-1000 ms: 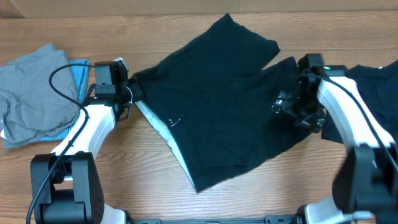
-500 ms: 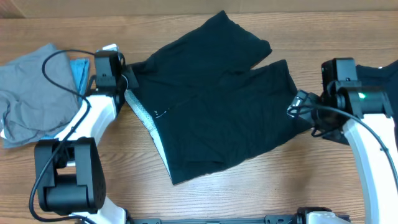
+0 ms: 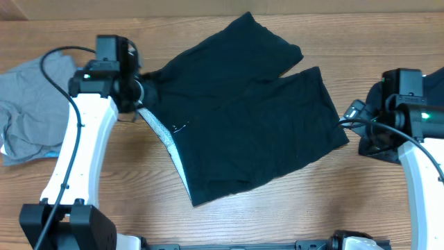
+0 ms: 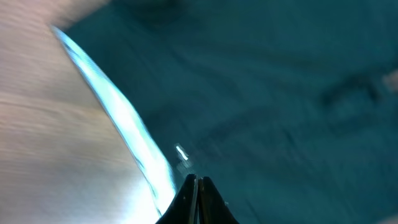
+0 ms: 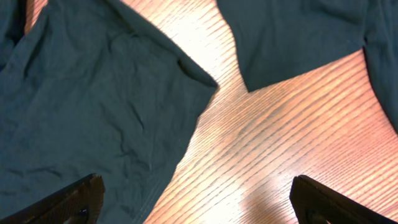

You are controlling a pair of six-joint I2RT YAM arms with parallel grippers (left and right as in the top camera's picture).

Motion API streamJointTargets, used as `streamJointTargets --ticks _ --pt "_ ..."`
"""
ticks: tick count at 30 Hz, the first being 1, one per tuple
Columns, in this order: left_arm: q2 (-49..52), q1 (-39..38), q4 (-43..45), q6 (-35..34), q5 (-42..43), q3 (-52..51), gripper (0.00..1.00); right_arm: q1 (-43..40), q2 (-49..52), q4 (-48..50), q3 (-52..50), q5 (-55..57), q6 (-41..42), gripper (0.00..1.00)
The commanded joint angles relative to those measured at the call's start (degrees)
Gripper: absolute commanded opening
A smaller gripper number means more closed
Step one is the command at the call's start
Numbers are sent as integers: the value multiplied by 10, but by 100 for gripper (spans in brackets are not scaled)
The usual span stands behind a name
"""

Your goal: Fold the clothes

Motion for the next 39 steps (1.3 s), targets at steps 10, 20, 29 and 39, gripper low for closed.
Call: streamJointTargets --ticks 10,20,29,39 --pt "3 -185 -159 -22 48 -51 4 -27 -7 12 -45 -33 -8 100" --pt "3 -204 -95 -109 -81 -126 77 -27 -6 31 -60 -51 -8 100" --pt "3 -135 64 -117 -62 -202 56 -27 -6 29 -60 -56 -8 100" --pt "3 -96 154 -117 -56 -278 52 -27 -6 29 -60 -59 -8 100"
